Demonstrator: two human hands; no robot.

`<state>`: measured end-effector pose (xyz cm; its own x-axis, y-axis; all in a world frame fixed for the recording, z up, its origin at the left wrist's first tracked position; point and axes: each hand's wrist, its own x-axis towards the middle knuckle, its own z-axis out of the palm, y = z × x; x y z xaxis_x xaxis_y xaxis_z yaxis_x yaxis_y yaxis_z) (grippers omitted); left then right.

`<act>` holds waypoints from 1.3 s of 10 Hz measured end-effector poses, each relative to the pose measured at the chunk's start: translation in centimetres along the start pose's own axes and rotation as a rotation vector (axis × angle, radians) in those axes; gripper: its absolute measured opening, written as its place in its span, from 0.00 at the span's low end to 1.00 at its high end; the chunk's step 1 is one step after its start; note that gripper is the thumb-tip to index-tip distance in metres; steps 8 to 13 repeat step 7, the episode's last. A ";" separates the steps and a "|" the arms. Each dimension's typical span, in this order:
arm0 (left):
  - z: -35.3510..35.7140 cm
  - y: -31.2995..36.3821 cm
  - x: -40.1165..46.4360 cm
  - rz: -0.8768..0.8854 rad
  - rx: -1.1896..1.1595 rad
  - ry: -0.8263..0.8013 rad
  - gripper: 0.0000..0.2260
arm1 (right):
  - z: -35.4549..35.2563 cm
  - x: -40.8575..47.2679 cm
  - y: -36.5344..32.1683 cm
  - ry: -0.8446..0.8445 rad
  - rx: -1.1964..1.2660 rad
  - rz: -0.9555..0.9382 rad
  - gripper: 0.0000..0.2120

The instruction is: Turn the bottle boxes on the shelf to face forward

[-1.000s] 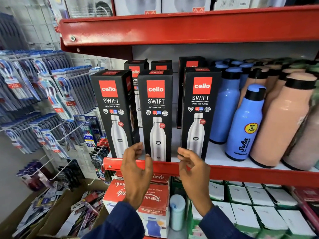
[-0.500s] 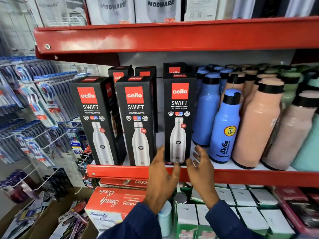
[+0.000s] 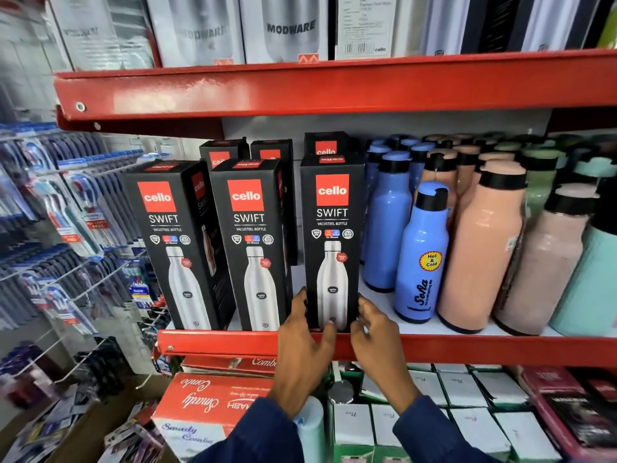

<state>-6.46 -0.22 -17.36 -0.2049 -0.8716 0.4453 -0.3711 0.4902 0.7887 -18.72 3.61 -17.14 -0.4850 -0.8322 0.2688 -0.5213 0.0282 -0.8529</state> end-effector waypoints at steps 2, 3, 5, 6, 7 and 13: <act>-0.6 0.4 -1.1 0.005 0.050 0.006 0.29 | -0.2 -0.8 0.3 0.014 -0.016 -0.018 0.24; -0.7 0.3 -1.4 0.006 0.050 -0.002 0.29 | -0.1 -1.1 0.3 0.006 -0.006 -0.004 0.24; -1.2 0.4 -1.4 0.013 0.111 -0.016 0.32 | -0.3 -1.1 0.1 0.009 0.026 0.009 0.24; -2.1 0.6 -1.4 0.037 0.140 -0.044 0.31 | -0.8 -1.0 0.4 0.020 0.090 0.024 0.24; -3.5 2.0 -1.1 0.080 0.148 0.006 0.28 | -2.9 -1.8 -0.1 0.181 0.153 -0.032 0.20; -3.5 2.0 -1.1 0.080 0.148 0.006 0.28 | -2.9 -1.8 -0.1 0.181 0.153 -0.032 0.20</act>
